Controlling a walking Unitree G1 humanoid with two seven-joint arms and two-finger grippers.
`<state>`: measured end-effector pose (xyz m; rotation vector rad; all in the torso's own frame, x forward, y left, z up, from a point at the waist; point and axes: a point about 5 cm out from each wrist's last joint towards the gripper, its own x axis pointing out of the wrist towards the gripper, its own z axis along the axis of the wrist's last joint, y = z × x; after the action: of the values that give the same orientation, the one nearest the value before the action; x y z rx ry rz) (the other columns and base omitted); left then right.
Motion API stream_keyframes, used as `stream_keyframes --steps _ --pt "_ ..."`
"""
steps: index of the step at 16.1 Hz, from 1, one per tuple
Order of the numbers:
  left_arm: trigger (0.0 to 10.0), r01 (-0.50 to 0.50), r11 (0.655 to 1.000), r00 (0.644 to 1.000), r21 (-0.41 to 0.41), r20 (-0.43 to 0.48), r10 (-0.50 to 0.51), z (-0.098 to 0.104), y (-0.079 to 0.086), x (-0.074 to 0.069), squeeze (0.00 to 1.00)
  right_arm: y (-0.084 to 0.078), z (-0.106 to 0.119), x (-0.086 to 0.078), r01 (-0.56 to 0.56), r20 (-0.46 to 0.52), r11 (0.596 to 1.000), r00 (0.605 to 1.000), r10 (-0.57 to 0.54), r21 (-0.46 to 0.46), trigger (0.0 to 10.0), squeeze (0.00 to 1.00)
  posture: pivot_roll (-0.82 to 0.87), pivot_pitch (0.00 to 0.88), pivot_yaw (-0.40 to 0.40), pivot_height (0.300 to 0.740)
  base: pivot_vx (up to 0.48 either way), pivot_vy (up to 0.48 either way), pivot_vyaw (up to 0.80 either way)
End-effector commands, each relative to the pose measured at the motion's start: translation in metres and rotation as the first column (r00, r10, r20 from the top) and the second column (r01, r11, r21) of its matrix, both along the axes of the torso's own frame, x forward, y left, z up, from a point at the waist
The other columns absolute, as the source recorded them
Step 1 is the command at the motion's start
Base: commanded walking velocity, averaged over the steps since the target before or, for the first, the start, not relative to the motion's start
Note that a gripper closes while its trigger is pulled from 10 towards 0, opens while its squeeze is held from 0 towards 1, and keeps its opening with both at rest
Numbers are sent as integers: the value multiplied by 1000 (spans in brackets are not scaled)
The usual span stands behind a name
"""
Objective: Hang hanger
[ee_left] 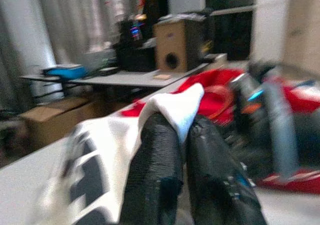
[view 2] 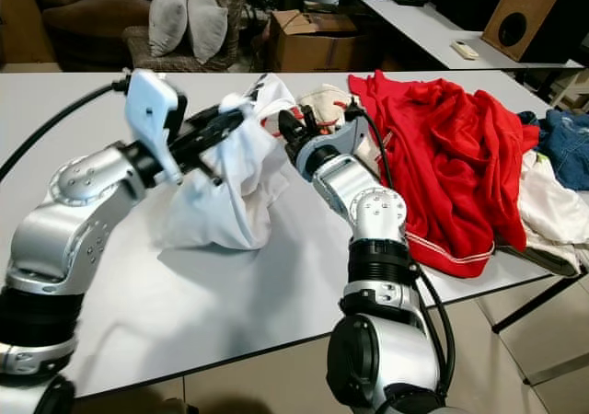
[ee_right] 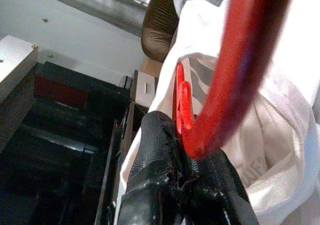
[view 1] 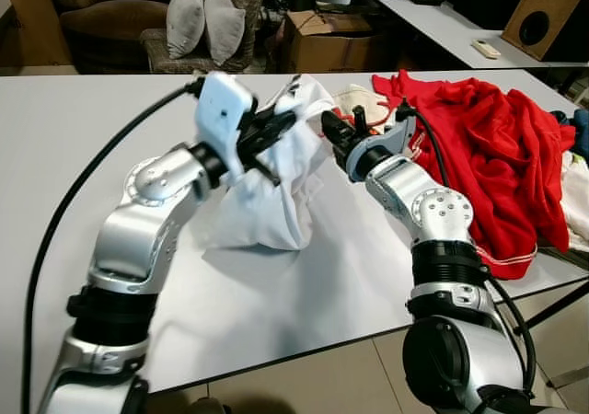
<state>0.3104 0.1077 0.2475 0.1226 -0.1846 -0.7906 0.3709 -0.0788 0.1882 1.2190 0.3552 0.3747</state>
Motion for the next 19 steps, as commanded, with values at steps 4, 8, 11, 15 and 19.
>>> stream_keyframes --steps 4,8,11,15,19 --pt "10000 112 983 994 -146 32 -109 28 -4 -9 1000 17 -12 -7 -14 -44 999 999 16 51 10000 0 26 0 -62 740 0 0 0" --pt "10000 41 999 999 -10 2 -41 16 7 5 1000 12 -9 -10 -1 -35 998 999 3 63 10000 0 -16 0 -35 740 0 0 0" --pt "10000 -95 994 995 -46 26 97 23 24 19 1000 3 -9 -11 15 -26 998 1000 -13 57 10000 0 -21 0 -30 740 0 0 0" --pt "10000 -251 963 967 -97 27 255 20 61 20 1000 -7 -4 -17 -21 33 992 999 18 122 10000 0 17 0 -57 740 0 0 0" --pt "10000 -367 926 930 -87 -33 366 -12 91 -4 90 -12 18 -34 -178 274 956 955 111 235 10000 0 26 0 -79 740 0 0 0"
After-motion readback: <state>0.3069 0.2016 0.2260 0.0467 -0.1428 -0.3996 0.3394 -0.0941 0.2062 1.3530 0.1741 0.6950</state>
